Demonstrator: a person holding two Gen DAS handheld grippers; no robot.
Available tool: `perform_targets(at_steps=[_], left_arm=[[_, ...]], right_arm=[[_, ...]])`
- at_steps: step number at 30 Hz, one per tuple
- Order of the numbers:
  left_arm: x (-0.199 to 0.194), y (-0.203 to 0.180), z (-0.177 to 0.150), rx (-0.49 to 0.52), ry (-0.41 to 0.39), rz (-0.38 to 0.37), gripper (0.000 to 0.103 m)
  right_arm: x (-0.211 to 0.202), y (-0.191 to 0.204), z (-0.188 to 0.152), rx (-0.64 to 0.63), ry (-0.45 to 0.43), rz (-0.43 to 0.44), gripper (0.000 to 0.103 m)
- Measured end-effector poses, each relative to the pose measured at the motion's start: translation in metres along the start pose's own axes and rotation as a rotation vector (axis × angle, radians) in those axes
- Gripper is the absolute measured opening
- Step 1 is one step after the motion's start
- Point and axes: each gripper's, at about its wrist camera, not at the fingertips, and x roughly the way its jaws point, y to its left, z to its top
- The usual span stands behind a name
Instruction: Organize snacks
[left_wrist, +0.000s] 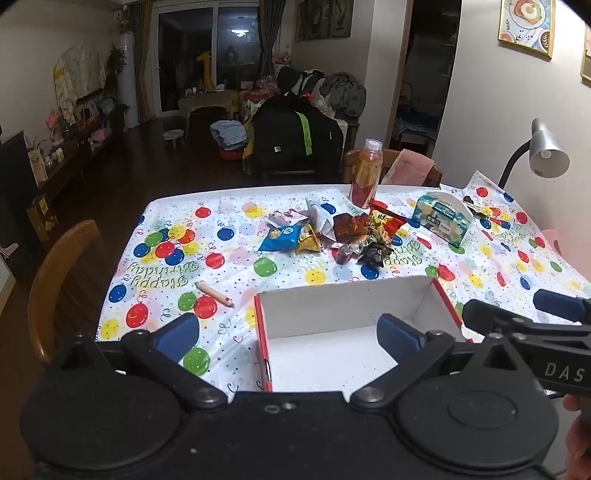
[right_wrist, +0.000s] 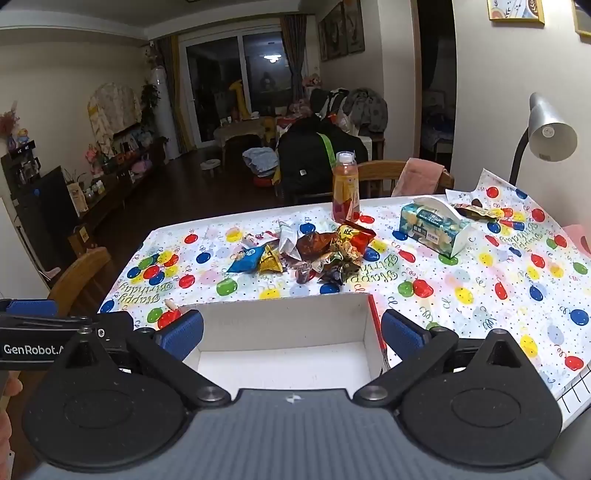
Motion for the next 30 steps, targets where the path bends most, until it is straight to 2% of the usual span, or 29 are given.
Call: perform_targets(at_steps=[30], left_arm=[[0.0028,-0.0067,-0.0036,0.000,0.011,-0.001,0.102]], right_arm=[[-0.0033,-0.0070,-0.0021,0.036,0.015,0.012,0.103]])
